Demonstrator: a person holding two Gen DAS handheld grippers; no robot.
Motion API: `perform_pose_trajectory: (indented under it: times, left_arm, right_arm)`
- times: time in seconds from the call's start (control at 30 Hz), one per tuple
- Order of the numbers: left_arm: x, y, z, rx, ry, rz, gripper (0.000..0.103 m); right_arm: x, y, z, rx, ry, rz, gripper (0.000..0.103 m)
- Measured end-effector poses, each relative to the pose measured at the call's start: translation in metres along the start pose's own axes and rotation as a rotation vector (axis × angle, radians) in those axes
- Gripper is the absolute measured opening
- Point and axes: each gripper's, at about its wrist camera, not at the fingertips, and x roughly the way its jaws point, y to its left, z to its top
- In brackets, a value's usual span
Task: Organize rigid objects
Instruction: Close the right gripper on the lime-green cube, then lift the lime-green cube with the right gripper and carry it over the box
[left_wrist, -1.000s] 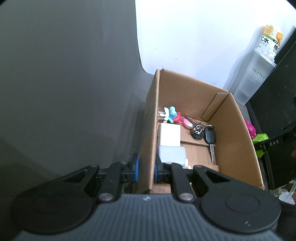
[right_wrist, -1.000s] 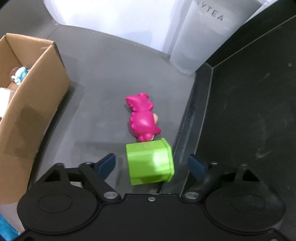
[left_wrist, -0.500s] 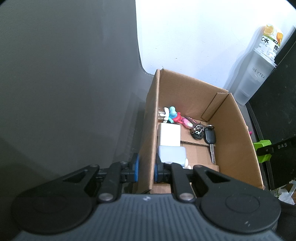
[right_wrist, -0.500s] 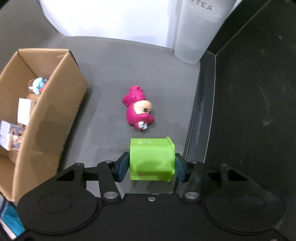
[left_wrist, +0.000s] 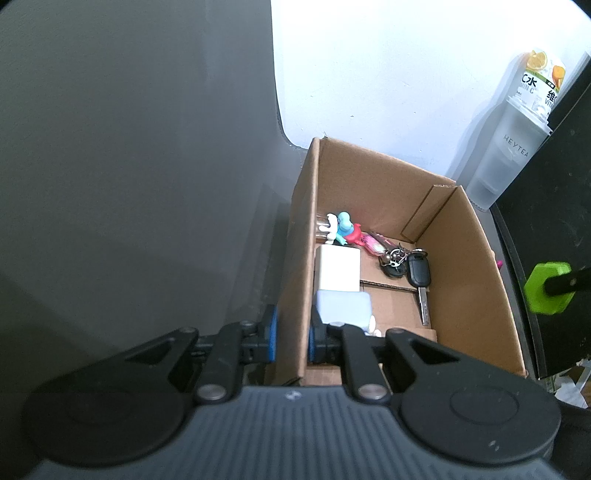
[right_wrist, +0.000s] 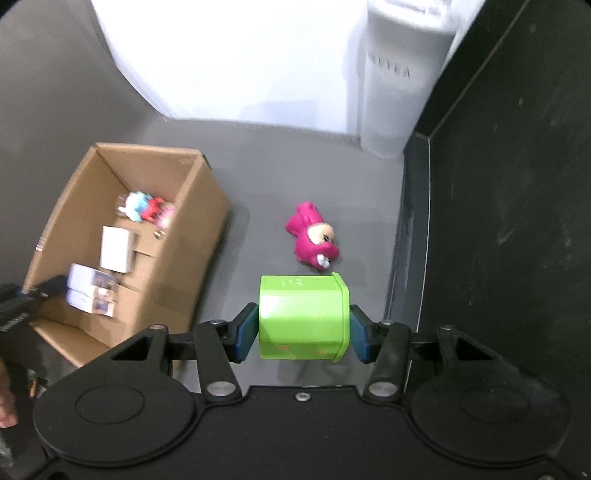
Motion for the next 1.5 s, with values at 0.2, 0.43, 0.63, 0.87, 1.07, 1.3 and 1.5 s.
perform_pose_trajectory:
  times: [0.2,0.43,0.63,0.87,1.07,1.3,1.5]
  left_arm:
    - [0.0,0.0,0.0,-0.001,0.001,-0.001,0.014]
    - [0.0,0.0,0.0,-0.002,0.001,-0.001,0.014]
    - [0.0,0.0,0.0,-0.004,0.003,-0.002,0.014]
    - [-0.001,0.0,0.0,-0.004,0.003,-0.002,0.014]
    - [-0.001,0.0,0.0,-0.004,0.003,-0.002,0.014]
    - [-0.001,0.0,0.0,-0.005,0.003,-0.002,0.014]
    - [-0.001,0.0,0.0,-0.005,0.003,-0.002,0.014]
  right_arm:
    - [-0.028,0.012,0.008,-0.031,-0.041,0.031,0.051]
    - [-0.046,0.029,0.018,-0.074,-0.067,0.043,0.051]
    - [-0.053,0.041,0.026,-0.097,-0.075,0.048,0.051]
    - [-0.056,0.064,0.034,-0.146,-0.079,0.082,0.051]
    - [-0.052,0.091,0.039,-0.209,-0.068,0.122,0.051]
    - [-0.035,0.118,0.039,-0.294,-0.009,0.157,0.051]
    - [-0.016,0.136,0.032,-0.367,0.059,0.165,0.051]
